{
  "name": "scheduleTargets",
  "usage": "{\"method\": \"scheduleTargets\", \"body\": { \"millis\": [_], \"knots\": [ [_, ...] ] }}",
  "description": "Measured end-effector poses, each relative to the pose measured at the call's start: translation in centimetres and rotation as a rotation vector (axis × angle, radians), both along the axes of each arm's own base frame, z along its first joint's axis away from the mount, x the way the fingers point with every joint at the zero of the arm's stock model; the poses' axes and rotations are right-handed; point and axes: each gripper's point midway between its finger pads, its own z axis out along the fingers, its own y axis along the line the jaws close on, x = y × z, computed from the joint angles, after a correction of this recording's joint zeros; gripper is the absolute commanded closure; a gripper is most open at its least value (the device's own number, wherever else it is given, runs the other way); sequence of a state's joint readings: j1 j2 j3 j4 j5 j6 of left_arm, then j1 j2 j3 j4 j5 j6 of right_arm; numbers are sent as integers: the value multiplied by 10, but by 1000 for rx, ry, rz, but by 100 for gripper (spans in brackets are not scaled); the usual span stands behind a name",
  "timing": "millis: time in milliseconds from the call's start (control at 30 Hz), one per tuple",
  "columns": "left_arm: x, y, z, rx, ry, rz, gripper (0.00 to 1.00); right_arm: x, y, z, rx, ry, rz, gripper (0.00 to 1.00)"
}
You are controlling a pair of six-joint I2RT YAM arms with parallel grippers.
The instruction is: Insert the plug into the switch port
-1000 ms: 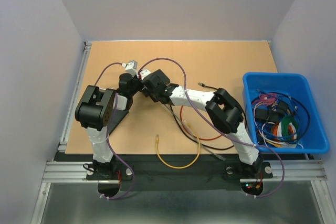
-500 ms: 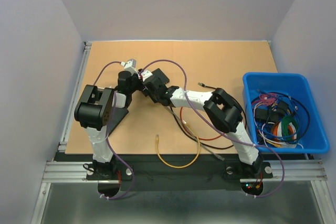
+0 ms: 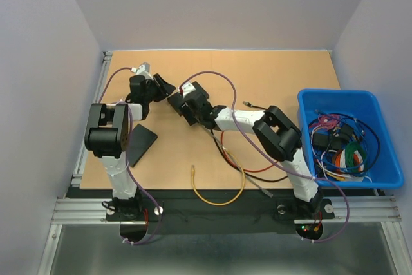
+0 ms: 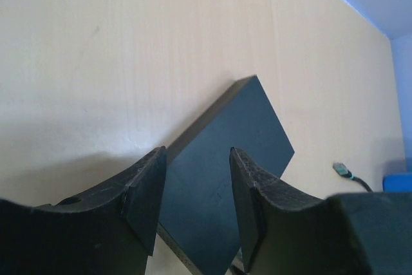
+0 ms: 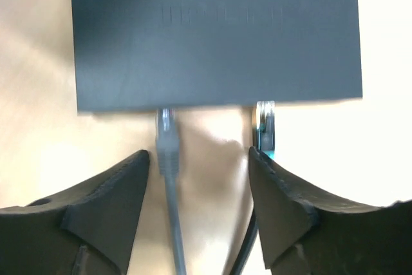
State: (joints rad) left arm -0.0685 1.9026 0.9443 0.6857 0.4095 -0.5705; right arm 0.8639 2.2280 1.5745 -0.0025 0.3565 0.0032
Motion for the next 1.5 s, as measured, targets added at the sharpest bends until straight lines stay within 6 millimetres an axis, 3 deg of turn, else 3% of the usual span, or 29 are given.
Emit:
{"method": "scheduleTargets", "body": {
  "millis": [233,400,667,867,1067,1233,1500],
  "knots": [
    [22,22,24,-5,-48,40,45,-19,-34,9,55,58,-40,30],
    [28,26,15,-6,-34,46,45,-17,-51,24,114,60,-80,31],
    [20,24,-18,-15,62,36,44,-22,-39,23,161,89,-43,32],
    [19,19,-18,-25,67,23,44,-16,-25,15,178,101,-16,39],
    [15,1,-18,-24,68,-12,45,-16,-17,4,181,122,5,50],
    [13,-9,-18,-26,63,-31,45,-17,-13,-1,186,137,21,52],
    [14,-8,-26,-30,76,-24,45,-21,-9,-4,196,156,42,54]
  ]
}}
